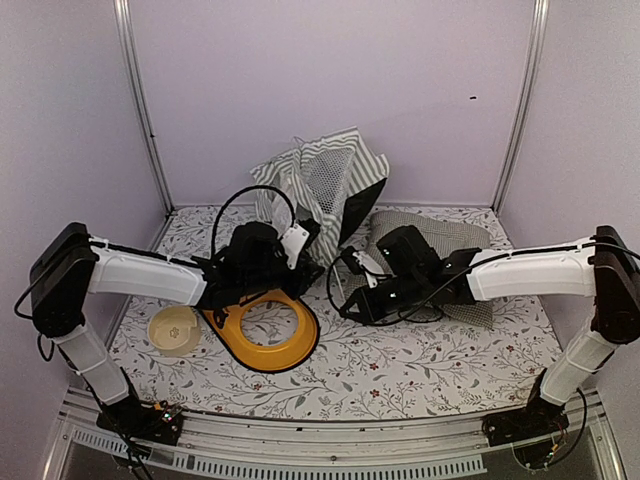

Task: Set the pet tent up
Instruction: Insert the tent pole into the pole socket of the pet tent.

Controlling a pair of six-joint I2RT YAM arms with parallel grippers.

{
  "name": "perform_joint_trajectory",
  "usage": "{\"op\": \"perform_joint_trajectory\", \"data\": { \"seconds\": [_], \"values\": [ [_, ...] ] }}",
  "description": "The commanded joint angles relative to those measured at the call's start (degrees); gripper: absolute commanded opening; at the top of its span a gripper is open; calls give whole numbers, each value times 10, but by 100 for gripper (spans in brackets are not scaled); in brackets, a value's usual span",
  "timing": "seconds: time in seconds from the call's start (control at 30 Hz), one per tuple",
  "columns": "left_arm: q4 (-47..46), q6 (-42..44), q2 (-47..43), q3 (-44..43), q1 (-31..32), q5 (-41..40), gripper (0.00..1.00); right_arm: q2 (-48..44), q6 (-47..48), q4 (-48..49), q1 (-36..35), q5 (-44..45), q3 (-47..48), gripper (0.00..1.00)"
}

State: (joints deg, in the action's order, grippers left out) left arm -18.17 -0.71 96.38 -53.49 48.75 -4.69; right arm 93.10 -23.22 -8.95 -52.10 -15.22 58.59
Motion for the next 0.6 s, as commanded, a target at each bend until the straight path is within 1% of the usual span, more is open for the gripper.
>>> {"op": "perform_joint_trajectory", "data": {
  "seconds": [0.0,0.17,0.4,0.57],
  "values": [
    [-45,-41,-2,17,-5,21,41,-6,-7,8,18,24,21,0],
    [-98,-61,18,34,-6,-4,41,-1,-6,6,18,23,27,0],
    [-155,-78,62,33,-6,-41,37,2,-5,0,17,21,37,0],
    [-193,-90,79,35,-5,-71,37,4,-3,-5,18,22,41,0]
  ]
}}
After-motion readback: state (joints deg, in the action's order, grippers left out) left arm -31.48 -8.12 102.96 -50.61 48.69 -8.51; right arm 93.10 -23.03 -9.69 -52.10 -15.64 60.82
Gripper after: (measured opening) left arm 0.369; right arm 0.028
